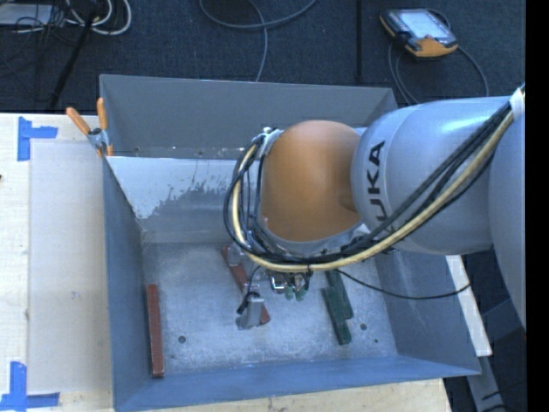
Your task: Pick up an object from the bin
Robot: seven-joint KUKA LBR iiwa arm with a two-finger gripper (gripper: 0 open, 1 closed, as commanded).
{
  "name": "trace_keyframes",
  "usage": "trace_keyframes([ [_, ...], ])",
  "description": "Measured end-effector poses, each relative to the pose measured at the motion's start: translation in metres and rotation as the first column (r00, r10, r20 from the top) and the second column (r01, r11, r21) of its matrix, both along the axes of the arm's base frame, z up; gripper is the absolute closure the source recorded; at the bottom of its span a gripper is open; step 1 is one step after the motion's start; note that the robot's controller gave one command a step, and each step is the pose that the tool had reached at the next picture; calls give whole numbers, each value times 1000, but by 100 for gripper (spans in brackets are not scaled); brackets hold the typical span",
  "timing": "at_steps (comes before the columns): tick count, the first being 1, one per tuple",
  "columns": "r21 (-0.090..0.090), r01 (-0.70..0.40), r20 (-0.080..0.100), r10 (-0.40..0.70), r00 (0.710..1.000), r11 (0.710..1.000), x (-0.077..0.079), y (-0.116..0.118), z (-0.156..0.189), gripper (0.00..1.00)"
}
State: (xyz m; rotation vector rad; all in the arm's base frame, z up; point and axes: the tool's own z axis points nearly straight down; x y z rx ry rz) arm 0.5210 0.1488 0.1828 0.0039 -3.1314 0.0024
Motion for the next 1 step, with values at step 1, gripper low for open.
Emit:
trace_keyframes([
  [1, 1, 4, 8, -4, 1000, 1000, 2, -1, 4, 0],
])
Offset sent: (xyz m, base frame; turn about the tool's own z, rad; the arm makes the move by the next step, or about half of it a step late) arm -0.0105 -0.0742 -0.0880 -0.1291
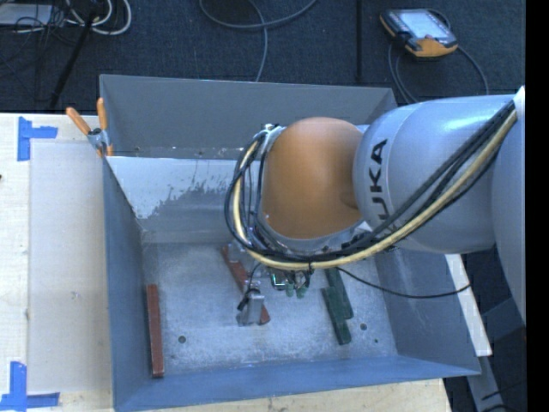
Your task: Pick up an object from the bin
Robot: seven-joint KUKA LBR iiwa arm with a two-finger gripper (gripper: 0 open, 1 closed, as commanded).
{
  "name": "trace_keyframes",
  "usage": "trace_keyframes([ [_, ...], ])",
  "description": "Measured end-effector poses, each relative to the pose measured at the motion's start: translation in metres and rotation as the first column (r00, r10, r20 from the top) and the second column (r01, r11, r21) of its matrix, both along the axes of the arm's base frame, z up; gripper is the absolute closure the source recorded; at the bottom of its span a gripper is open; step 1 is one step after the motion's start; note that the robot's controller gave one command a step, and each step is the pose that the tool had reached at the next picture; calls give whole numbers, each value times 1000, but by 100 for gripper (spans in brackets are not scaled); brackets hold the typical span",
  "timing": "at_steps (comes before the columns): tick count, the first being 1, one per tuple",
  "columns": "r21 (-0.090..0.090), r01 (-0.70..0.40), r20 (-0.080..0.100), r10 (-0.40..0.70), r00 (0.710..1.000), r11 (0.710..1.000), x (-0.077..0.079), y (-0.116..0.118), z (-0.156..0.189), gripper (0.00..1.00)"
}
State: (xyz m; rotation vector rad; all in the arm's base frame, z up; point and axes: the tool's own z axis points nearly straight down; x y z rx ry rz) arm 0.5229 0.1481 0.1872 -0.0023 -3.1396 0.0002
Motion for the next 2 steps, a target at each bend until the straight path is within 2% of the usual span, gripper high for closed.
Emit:
trace_keyframes([
  [1, 1, -72, 5, 72, 997, 997, -5, -34, -44, 0],
  [2, 1, -116, 2, 116, 993, 993, 24, -100, -74, 0],
])
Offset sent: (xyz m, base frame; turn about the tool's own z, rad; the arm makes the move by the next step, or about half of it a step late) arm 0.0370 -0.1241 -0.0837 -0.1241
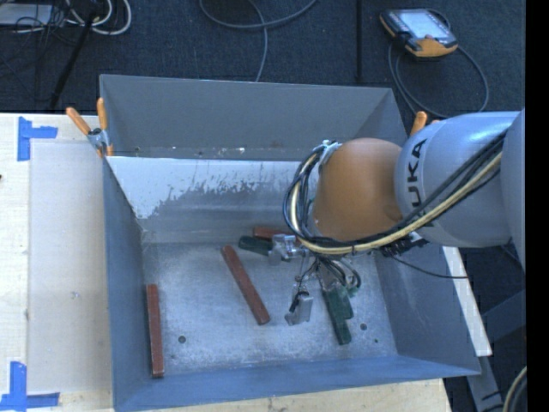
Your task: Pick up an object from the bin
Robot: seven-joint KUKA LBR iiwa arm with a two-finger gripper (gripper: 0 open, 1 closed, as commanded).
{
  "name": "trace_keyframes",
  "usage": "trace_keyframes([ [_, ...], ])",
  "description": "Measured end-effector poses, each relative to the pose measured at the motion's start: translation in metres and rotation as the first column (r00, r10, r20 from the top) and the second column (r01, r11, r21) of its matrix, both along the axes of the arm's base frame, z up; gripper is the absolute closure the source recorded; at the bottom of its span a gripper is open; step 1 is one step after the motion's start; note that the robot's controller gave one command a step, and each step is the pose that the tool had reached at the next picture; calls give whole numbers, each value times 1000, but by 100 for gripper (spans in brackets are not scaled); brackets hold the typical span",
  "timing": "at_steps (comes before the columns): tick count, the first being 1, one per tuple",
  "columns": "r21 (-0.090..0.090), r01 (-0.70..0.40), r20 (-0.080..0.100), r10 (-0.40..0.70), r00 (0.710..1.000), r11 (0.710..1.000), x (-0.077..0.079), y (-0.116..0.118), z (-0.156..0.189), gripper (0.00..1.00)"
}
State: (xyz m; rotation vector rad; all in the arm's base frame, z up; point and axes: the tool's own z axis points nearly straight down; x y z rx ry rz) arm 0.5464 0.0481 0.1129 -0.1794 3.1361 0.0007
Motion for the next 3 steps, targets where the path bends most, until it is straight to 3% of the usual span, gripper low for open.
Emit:
trace_keyframes([
  [1, -5, 8, -1, -8, 1000, 1000, 4, -25, -19, 0],
  [2, 0, 46, -1, -46, 999, 999, 32, 34, -31, 0],
  [3, 1, 18, 3, -18, 1000, 1000, 66, 49, -36, 0],
])
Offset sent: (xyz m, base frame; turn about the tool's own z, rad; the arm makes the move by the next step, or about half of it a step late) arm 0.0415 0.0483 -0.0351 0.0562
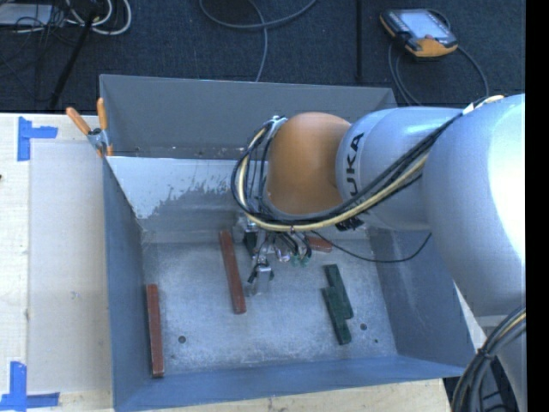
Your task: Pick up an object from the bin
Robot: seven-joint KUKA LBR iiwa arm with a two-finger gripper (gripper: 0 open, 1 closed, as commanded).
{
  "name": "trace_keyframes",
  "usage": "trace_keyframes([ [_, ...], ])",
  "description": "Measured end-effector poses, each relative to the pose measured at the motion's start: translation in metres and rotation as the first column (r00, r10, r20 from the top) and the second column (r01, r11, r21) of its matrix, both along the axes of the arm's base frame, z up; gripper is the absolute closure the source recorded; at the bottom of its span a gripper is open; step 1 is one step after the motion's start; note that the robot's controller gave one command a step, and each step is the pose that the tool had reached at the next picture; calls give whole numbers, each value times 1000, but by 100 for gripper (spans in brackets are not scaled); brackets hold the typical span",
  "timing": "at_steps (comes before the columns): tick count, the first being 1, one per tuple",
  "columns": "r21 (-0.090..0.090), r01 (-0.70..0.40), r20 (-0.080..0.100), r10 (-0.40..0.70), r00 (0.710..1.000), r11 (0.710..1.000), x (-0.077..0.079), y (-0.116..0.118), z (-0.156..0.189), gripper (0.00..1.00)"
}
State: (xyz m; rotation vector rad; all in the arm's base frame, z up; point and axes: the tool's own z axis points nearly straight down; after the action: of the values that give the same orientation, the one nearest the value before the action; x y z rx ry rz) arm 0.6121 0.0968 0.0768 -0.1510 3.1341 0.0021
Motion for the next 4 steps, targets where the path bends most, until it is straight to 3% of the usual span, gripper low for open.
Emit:
trace_keyframes([
  [1, -2, 12, -5, -12, 1000, 1000, -18, 30, -6, 0],
  [2, -1, -14, -4, 14, 1000, 1000, -14, 80, -7, 0],
  [3, -1, 44, -3, -44, 999, 999, -15, 106, -7, 0],
  [4, -1, -187, -2, 187, 982, 982, -3, 111, -4, 0],
])
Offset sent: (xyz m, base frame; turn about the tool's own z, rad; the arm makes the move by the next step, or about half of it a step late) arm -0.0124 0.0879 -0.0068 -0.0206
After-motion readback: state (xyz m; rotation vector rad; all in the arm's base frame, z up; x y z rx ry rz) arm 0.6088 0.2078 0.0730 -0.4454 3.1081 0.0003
